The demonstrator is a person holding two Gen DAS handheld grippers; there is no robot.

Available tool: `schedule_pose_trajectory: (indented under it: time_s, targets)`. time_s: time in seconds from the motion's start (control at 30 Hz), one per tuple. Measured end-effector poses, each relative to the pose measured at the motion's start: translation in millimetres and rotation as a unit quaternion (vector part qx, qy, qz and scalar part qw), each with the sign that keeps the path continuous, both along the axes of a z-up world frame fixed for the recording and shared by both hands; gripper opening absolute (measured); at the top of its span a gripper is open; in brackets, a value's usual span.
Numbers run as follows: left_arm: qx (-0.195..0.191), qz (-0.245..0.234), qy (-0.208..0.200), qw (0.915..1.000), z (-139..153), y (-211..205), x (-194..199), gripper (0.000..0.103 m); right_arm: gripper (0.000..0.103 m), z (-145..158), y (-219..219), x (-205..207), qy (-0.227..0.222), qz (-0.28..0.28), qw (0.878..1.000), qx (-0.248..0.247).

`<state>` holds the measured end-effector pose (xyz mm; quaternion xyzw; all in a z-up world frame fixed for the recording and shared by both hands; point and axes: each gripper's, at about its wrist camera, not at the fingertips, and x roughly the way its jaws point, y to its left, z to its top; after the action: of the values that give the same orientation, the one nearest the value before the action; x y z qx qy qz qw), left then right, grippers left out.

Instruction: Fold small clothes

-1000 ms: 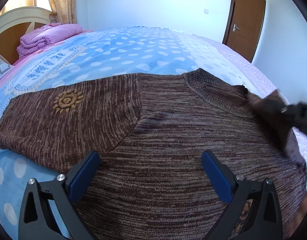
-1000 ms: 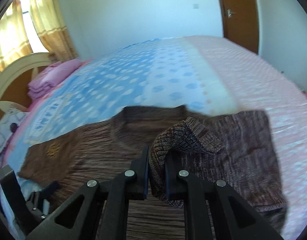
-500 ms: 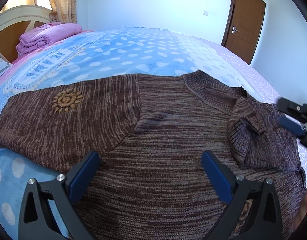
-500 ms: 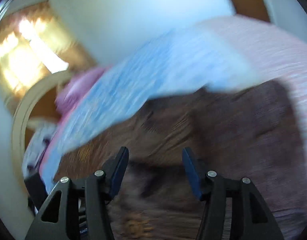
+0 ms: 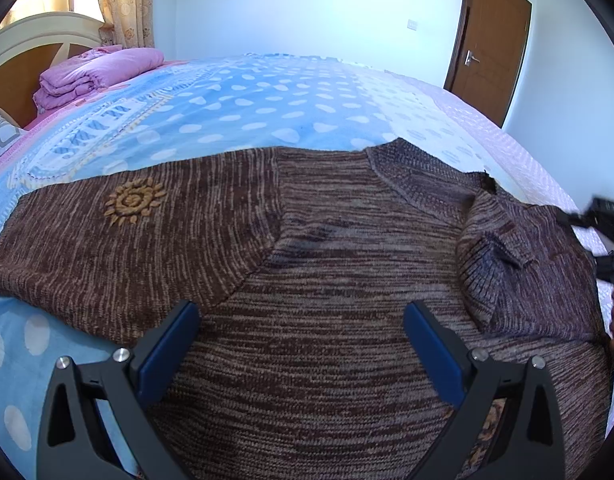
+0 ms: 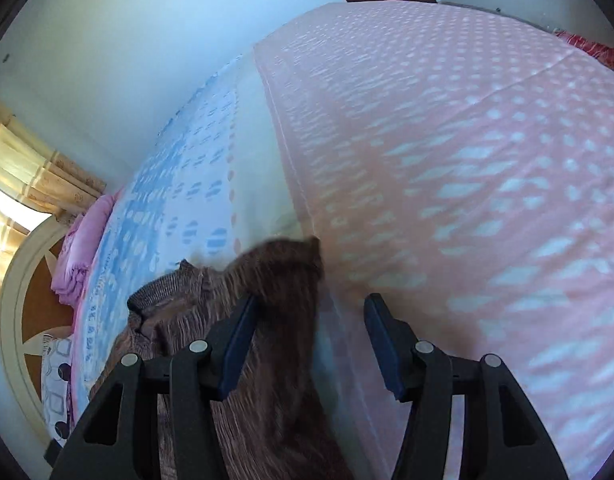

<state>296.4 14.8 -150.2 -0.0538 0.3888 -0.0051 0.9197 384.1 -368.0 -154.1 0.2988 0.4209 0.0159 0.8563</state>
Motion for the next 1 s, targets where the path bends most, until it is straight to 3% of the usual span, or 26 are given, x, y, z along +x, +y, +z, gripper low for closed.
schedule_pose_trajectory:
  time_s: [0.03, 0.07, 0.1, 0.13, 0.27, 0.33, 0.4, 0.47, 0.5, 0.53, 0.67, 0.8, 0.87, 0.9, 0.97, 1.0]
  targets:
    - [0.0, 0.0, 0.0, 1.0, 0, 0, 0, 0.103, 0.054, 2, 3, 7, -0.005, 0.01, 1.0, 0.005]
    - [0.001, 0.0, 0.0, 1.0, 0, 0, 0, 0.103, 0.029, 3, 7, 17, -0.007, 0.028, 1.0, 0.008]
    - [0.001, 0.0, 0.0, 1.0, 0, 0, 1, 0.103, 0.012, 4, 9, 23, 0.0, 0.036, 0.999, 0.003]
    - [0.0, 0.0, 0.0, 1.0, 0, 0, 0, 0.103, 0.009, 4, 10, 29, 0.007, 0.038, 0.999, -0.01]
    - [0.0, 0.0, 0.0, 1.0, 0, 0, 0, 0.103, 0.011, 40, 23, 30, -0.059, 0.061, 0.992, -0.092]
    - [0.0, 0.0, 0.0, 1.0, -1, 0, 0, 0.103, 0.013, 48, 20, 26, -0.068, 0.066, 0.989, -0.115]
    - [0.0, 0.0, 0.0, 1.0, -1, 0, 0, 0.103, 0.018, 53, 17, 23, -0.057, 0.043, 0.982, -0.175]
    - [0.0, 0.0, -0.001, 1.0, -1, 0, 0, 0.103, 0.035, 60, 16, 13, -0.054, 0.004, 0.967, -0.248]
    - [0.0, 0.0, -0.001, 1.0, -1, 0, 1, 0.103, 0.038, 63, 21, 5, -0.064, -0.007, 0.96, -0.271]
    - [0.0, 0.0, 0.0, 1.0, -1, 0, 0, 0.103, 0.038, 66, 21, -3, -0.071, -0.007, 0.958, -0.278]
    - [0.0, 0.0, 0.0, 1.0, -1, 0, 0, 0.103, 0.038, 54, 58, -27, -0.078, 0.085, 0.958, -0.261]
    - [0.001, 0.0, 0.0, 1.0, -1, 0, 1, 0.103, 0.038, 16, 98, -40, -0.036, 0.144, 0.94, -0.307]
    - [0.0, 0.0, -0.001, 1.0, -1, 0, 1, 0.103, 0.036, 0, 93, -41, -0.023, 0.138, 0.932, -0.334]
    - [0.0, 0.0, -0.001, 1.0, -1, 0, 1, 0.103, 0.036, 2, 86, -43, -0.034, 0.122, 0.935, -0.332]
    - [0.0, 0.0, -0.001, 1.0, -1, 0, 0, 0.103, 0.036, 8, 86, -42, -0.012, 0.073, 0.921, -0.382]
    - [-0.001, 0.0, -0.001, 1.0, -1, 0, 1, 0.103, 0.036, 14, 87, -43, -0.022, 0.067, 0.921, -0.382]
